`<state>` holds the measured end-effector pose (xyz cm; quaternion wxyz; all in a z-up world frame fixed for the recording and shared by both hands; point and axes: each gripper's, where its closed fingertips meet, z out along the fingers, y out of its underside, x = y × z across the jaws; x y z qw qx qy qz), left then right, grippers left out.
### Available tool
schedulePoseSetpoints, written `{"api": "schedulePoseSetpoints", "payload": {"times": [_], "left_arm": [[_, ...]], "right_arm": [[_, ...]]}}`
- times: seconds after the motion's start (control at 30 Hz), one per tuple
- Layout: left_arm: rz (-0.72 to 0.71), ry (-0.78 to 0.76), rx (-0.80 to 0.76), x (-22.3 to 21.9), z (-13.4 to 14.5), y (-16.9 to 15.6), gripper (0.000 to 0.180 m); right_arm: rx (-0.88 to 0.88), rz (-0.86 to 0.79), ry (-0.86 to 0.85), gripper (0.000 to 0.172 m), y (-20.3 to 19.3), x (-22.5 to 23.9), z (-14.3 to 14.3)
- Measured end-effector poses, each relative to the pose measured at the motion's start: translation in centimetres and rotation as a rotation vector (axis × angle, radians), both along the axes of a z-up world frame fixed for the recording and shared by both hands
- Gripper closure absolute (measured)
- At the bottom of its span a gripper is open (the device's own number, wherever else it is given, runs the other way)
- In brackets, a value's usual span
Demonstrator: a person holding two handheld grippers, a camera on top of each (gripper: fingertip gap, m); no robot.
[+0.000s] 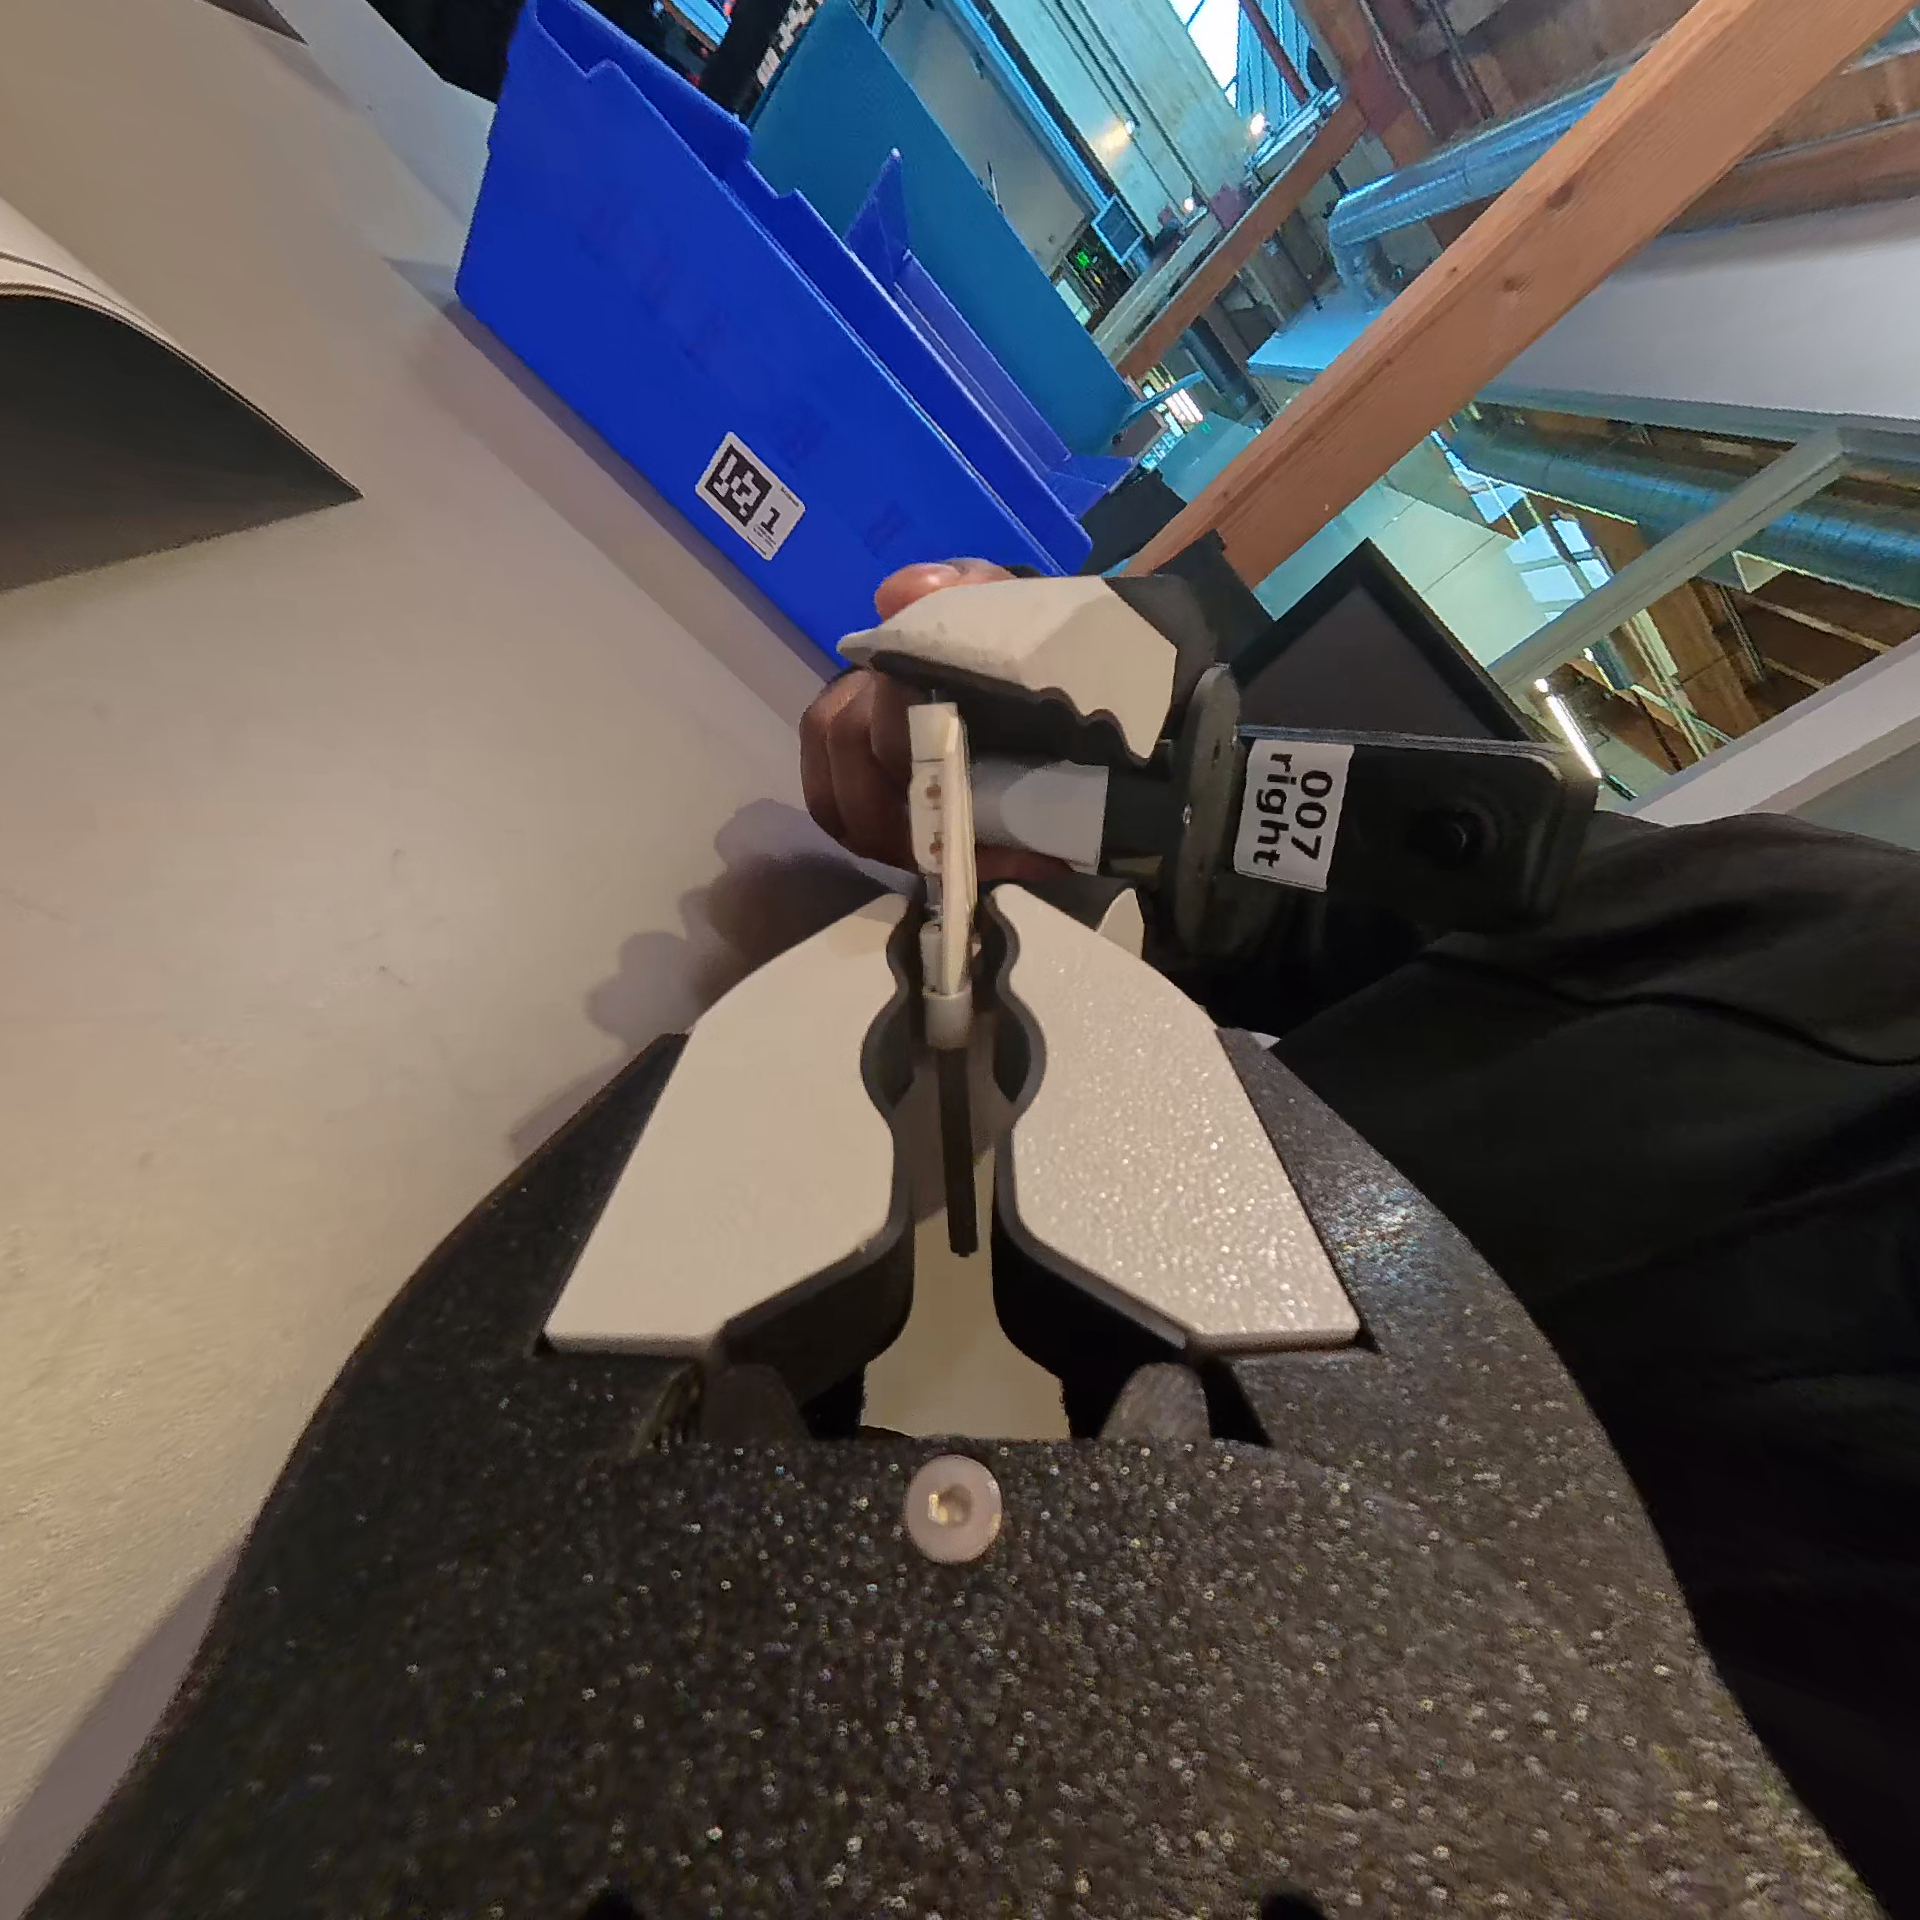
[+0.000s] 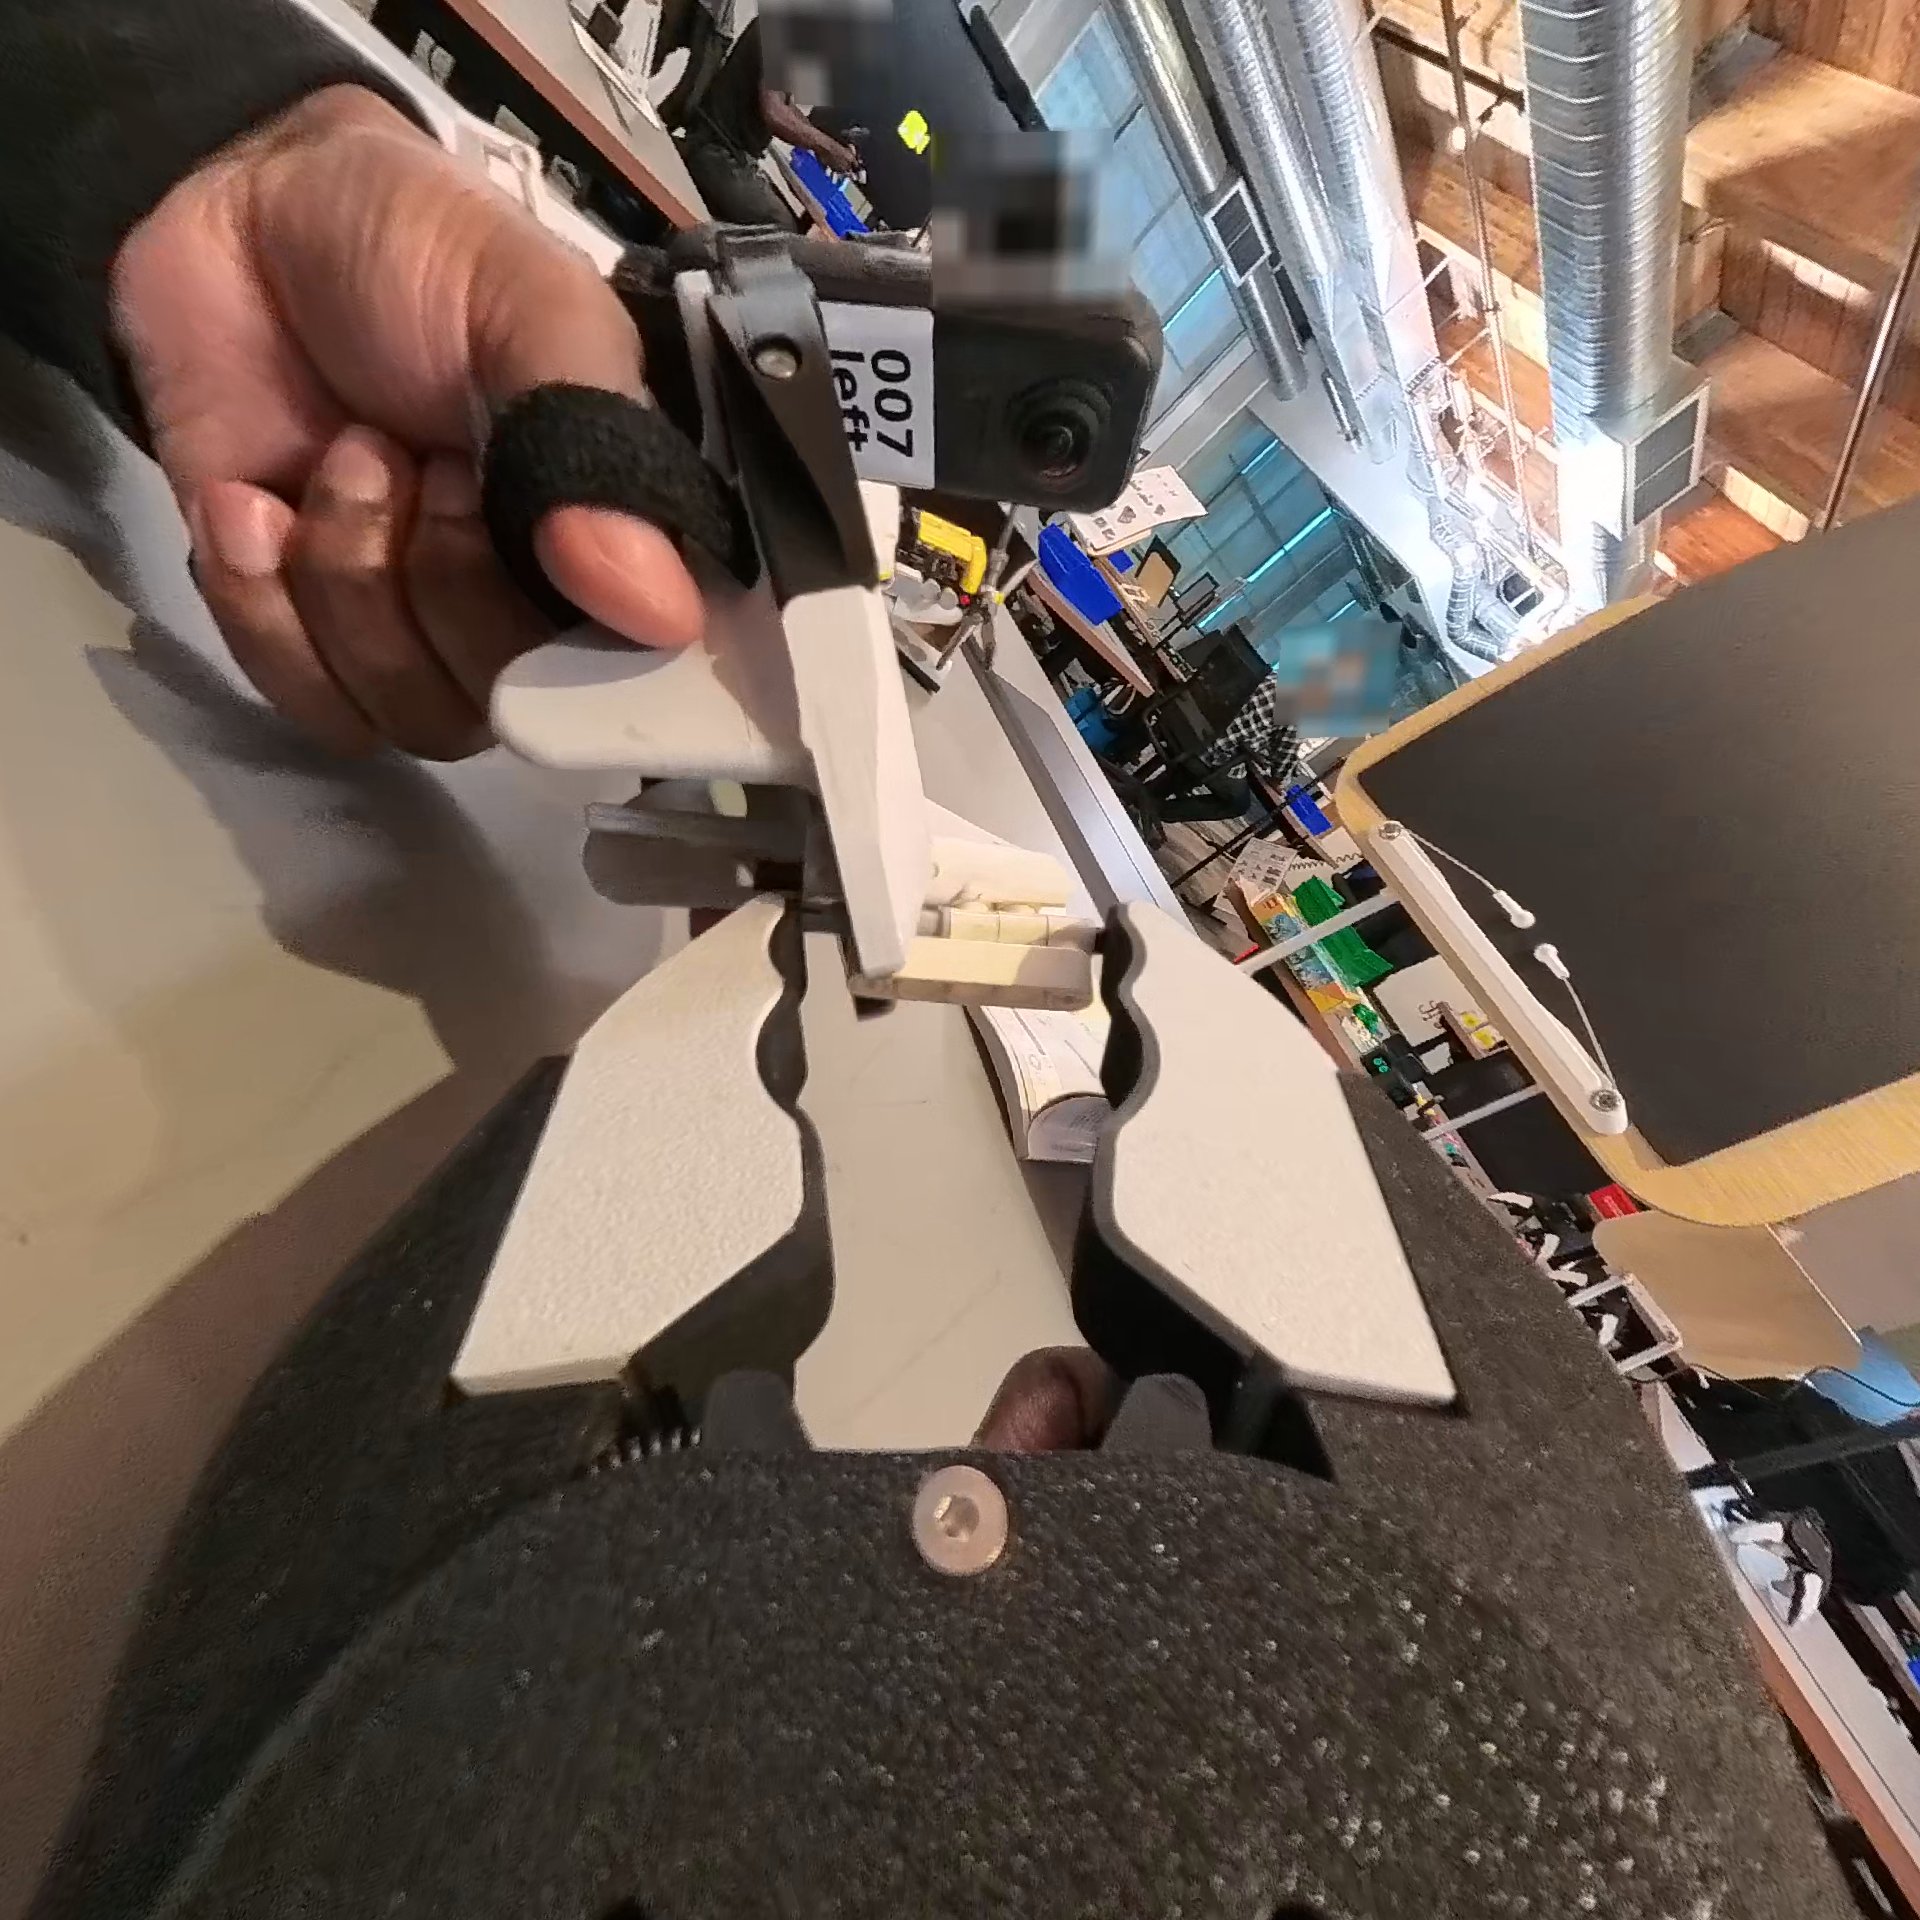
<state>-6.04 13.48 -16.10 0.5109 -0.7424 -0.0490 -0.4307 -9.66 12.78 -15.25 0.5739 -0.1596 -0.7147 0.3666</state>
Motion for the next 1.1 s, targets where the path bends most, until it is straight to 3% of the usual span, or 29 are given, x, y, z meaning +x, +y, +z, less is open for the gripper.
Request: {"api": "schedulePoseSetpoints", "payload": {"times": [0.33,0.53,0.83,1.1], "left_arm": [[0.045,0.081,0.020,-0.1,-0.2,0.1,0.172],[0.033,0.145,-0.016,-0.3,-0.6,-0.2,0.173],[-0.059,0.116,-0.087,0.5,-1.2,-1.0,0.173],[-0.067,0.092,-0.097,0.5,-1.2,-1.1,0.173]], "right_arm": [[-0.037,0.000,0.003,0.115,-0.3,-0.1,0.1],[-0.068,0.024,-0.066,0.101,0.2,-0.1,0.0],[0.102,0.046,-0.046,0.120,-0.5,0.4,-1.0],[0.130,0.009,-0.065,0.121,-0.1,0.1,-1.5]]}}
